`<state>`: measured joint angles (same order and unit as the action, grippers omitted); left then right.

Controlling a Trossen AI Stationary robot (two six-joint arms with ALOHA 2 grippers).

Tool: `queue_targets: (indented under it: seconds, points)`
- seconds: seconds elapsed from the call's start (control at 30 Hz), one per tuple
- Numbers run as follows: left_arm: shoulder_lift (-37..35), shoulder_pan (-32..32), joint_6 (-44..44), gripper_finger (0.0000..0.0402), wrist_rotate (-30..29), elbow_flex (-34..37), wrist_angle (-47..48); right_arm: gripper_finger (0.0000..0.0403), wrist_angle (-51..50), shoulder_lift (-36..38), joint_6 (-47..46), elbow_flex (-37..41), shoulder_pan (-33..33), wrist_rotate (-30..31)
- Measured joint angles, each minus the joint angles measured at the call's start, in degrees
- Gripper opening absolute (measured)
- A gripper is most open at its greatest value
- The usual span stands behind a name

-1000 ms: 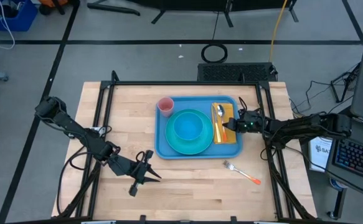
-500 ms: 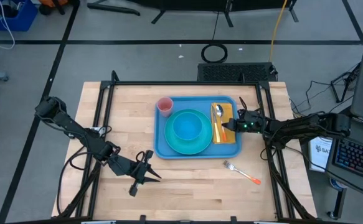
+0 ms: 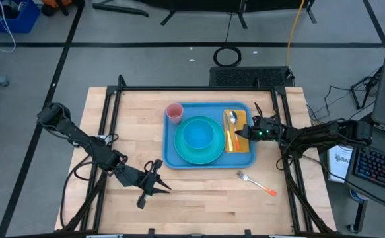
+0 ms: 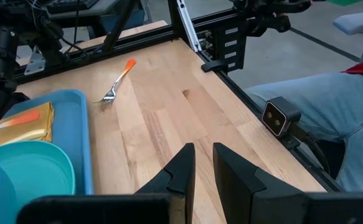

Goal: Set up tray
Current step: Put the orange spoon on top of the yellow napkin to the right of the yellow knife, then put the orange fork on the blue serving tray to the right of the orange spoon

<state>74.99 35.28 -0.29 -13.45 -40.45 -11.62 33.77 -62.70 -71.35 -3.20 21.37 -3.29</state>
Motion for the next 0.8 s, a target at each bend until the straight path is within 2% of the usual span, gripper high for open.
queue_targets:
  seconds: [0.27,0.4,0.67,0.8]
  points:
    - [-0.01,-0.01,-0.01,0.0063,0.00,0.00,0.00,0.0078,-1.46,0.02,-0.04,0.00,-0.02,0.10]
    - [-0.01,0.00,-0.01,0.0063,0.00,0.00,0.02,0.0099,-0.85,0.02,-0.57,0.00,-0.02,-0.07]
    - [-0.01,-0.01,-0.01,0.0063,0.00,0.00,0.28,0.0097,6.07,-0.10,1.63,-0.02,-0.02,-1.69]
    - [-0.01,-0.01,-0.01,0.0063,0.00,0.00,0.46,0.0084,8.09,-0.02,5.20,-0.02,-0.14,-6.08]
